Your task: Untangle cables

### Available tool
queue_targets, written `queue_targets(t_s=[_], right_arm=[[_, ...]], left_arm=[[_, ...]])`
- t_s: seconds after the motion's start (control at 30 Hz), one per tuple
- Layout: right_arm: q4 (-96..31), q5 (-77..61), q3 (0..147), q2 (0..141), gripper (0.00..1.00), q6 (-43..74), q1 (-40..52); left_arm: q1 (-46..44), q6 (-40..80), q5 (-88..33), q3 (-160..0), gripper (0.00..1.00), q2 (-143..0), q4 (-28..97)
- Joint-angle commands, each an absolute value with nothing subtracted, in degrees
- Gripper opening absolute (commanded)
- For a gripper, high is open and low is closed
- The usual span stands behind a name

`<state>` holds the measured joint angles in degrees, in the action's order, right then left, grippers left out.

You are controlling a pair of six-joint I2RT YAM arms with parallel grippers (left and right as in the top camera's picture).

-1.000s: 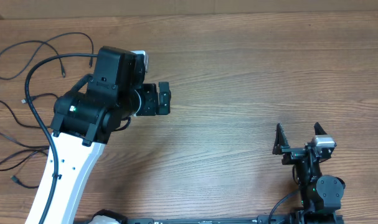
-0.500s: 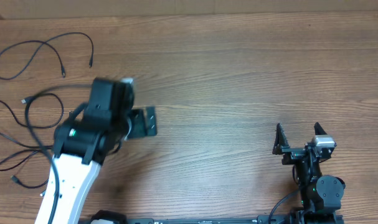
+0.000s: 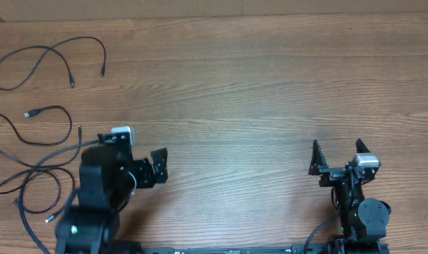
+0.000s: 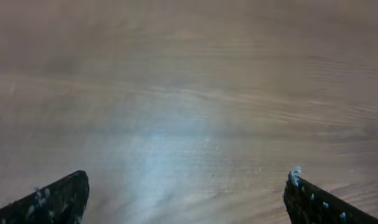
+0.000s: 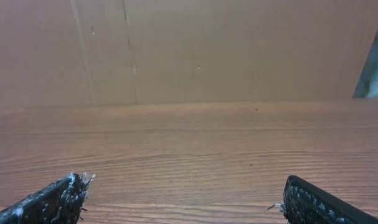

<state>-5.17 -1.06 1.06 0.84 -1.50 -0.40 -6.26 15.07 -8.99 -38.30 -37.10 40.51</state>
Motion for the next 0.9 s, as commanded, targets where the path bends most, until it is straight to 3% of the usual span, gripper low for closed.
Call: queue_targets(t_s=[0.0,0.87], right_arm=[[-4.9,-0.7,0.5,0.2,1.00,-1.8,-0.7],[-4.9,-0.7,0.5,0.2,1.00,-1.8,-0.7]], left_arm=[[-5.9,7.5,-14.8,-31.4,1.00,-30.5,32.9],[-3.2,3.4,-10.4,-2.9,1.00,-8.4,0.5]])
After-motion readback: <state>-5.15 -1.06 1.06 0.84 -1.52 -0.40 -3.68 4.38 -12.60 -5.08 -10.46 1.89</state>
